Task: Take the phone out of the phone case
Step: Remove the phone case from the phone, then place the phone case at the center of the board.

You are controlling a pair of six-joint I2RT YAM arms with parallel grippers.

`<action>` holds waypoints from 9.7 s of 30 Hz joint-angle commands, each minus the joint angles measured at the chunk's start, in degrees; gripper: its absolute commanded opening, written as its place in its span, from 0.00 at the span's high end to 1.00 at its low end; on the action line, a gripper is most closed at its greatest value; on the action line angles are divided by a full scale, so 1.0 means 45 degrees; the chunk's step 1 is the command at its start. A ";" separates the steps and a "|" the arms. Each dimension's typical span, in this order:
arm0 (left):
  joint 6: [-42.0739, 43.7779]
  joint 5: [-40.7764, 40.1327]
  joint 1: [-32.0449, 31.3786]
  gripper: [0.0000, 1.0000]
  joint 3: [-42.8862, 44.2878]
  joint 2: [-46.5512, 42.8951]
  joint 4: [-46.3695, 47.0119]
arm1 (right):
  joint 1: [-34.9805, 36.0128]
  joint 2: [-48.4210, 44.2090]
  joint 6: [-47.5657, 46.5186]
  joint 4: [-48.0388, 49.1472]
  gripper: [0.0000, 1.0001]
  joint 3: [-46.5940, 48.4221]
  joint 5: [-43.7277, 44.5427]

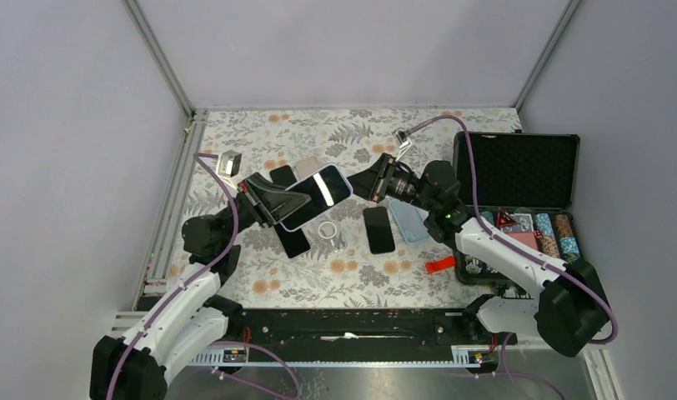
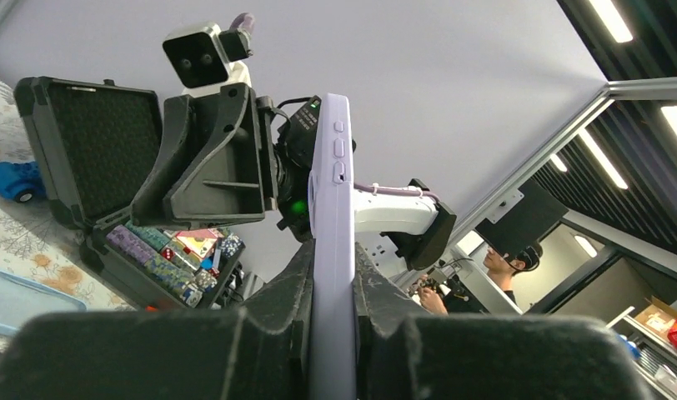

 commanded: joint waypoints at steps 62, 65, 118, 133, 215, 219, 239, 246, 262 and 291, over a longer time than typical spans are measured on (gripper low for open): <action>0.0118 0.1654 0.0008 1.00 0.2203 -0.0162 -0.0233 | -0.0014 -0.1663 -0.1979 0.3085 0.36 -0.0359 -0.1781; -0.0933 0.1818 0.0008 1.00 0.1991 0.0057 0.1293 | -0.0104 -0.1616 -0.1738 0.2564 0.45 -0.0573 -0.0617; 0.2885 0.3394 -0.2289 1.00 0.0540 0.1373 0.0040 | -0.0751 0.0318 -0.2847 -0.0194 0.75 0.3288 -0.4517; 0.3280 0.2996 -0.2551 1.00 0.0620 0.2215 0.0023 | -0.0752 0.0257 0.0918 0.4166 0.64 0.1528 -0.1274; 1.7138 -0.9196 -0.5832 0.58 0.5111 0.6724 -0.8467 | -0.1434 -0.0485 -0.0988 -0.6931 1.00 0.1707 0.1534; 1.7138 -0.9586 -0.5832 0.79 0.5286 0.6771 -0.8871 | -0.1537 -0.0580 -0.1426 -0.7222 1.00 0.1654 0.1547; 1.6611 -0.9150 -0.5822 0.68 0.5629 0.7415 -0.8580 | -0.1785 -0.0842 -0.1521 -0.7125 1.00 0.1559 0.0526; 1.6669 -1.0176 -0.5813 1.00 0.5872 0.7587 -0.8823 | -0.1814 -0.0753 -0.2227 -0.7655 1.00 0.1645 0.0963; 1.6584 -1.2440 -0.5276 1.00 0.4428 0.5528 -0.7232 | -0.3764 0.0990 -0.3321 -0.5885 1.00 0.1369 0.4887; 1.6169 -1.2469 -0.5150 1.00 0.4599 0.5805 -0.7869 | -0.4324 1.0939 -0.2645 -0.8181 0.17 1.0004 0.4823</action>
